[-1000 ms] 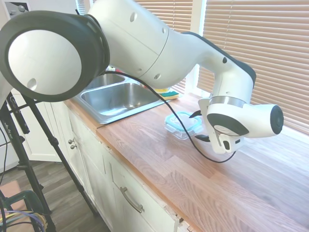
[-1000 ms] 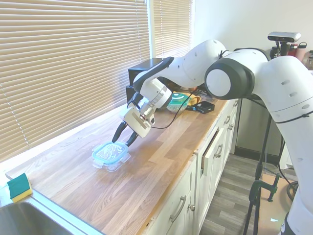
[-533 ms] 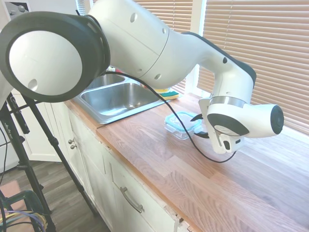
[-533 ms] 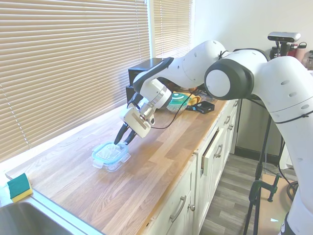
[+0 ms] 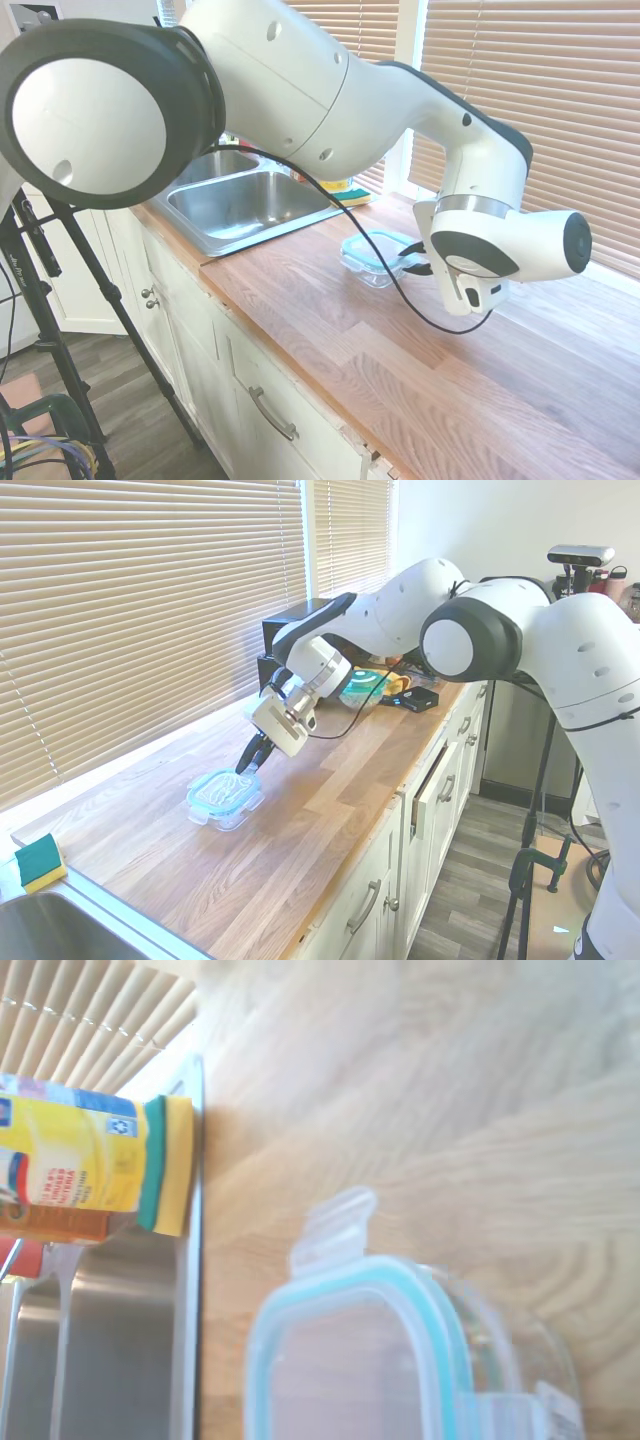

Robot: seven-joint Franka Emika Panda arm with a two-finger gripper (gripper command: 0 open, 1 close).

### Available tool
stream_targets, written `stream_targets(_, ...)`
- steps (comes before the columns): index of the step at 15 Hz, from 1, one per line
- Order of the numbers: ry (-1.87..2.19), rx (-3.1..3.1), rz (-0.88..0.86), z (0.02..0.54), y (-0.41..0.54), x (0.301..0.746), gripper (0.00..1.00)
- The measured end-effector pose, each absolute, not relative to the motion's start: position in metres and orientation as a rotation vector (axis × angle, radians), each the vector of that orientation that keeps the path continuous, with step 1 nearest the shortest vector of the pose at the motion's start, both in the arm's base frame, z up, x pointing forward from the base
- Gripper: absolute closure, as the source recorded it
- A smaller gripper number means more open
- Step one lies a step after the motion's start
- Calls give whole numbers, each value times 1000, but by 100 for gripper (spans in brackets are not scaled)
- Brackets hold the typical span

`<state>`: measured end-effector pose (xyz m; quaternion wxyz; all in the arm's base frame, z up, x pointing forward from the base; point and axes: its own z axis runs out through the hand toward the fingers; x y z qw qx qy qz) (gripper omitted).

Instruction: Uncover the lid of the food container

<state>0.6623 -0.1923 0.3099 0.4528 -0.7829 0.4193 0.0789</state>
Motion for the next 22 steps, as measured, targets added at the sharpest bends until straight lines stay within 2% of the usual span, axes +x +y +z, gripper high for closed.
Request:
stream_targets(7,991,-2024,114,377,-157,659,100)
stream_targets(15,902,-2172,40,442,-54,625,100)
stream_targets(19,870,-2317,-19,442,10,612,100)
stream_targets(22,860,-2478,-152,433,70,604,100)
